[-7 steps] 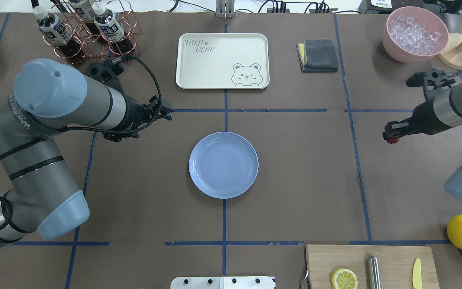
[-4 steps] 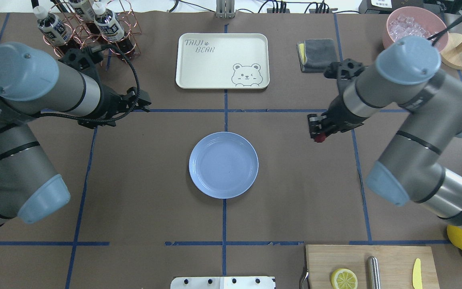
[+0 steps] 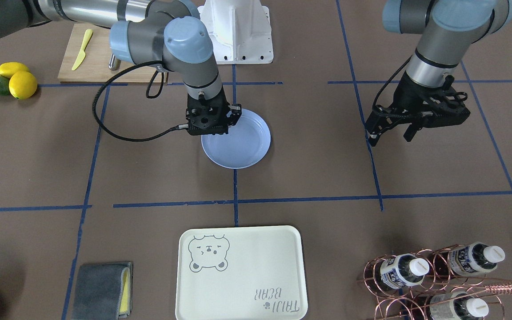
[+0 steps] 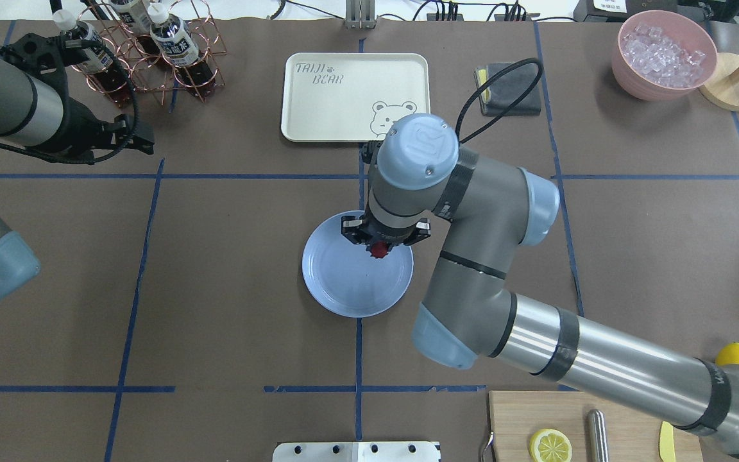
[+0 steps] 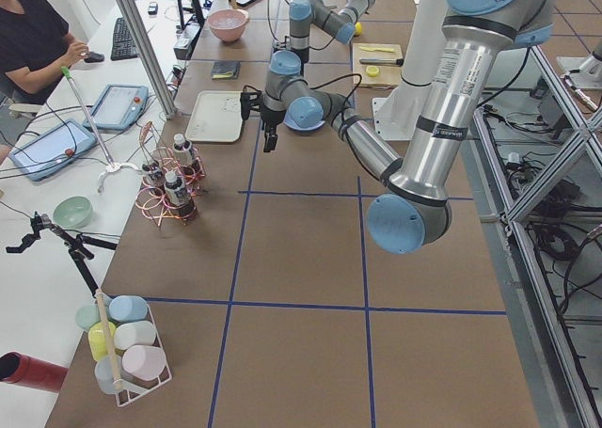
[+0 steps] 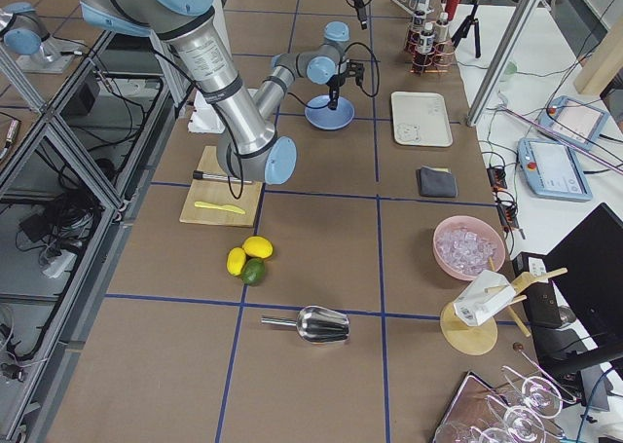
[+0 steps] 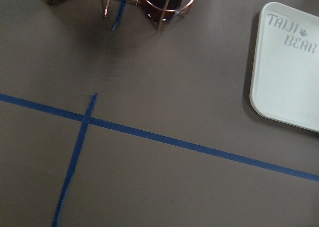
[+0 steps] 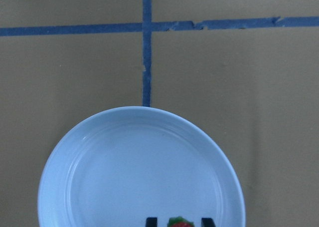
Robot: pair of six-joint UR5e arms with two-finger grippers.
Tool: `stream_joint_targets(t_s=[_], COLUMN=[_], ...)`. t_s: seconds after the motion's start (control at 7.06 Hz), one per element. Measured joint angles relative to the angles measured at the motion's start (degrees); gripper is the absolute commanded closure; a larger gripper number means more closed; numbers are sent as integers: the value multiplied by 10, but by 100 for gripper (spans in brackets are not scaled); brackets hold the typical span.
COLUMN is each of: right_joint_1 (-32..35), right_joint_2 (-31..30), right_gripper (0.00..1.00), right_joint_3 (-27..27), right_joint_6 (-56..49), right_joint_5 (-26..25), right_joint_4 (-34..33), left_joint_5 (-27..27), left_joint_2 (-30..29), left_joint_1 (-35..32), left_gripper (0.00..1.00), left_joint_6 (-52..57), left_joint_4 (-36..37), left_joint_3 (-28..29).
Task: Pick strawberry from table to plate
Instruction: 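Lower the strawberry onto the plate and open the right gripper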
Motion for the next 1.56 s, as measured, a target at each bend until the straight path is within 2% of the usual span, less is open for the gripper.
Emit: stream_joint_targets(t_s=[0.42,1.13,1.42,1.56], right_joint_1=[-26,-27,-28,-28], right_joint_2=[33,38,38,37], right_gripper=[100,100,74,65], right_joint_3=[-65,-87,-91,-92], right_joint_6=[6,5,5,5], right_joint_5=[-25,-45,-45,-45], right_joint_4=[33,42,42,44], left_joint_5=[-2,-2,-3,-3], left_joint_2=[16,17,16,16], left_joint_1=[-22,-25,-25,-26], left_gripper=[0,0,0,0], left_joint_6=[50,53,53,53], left_joint_4=[1,0,0,0], left_joint_3=[2,2,2,2])
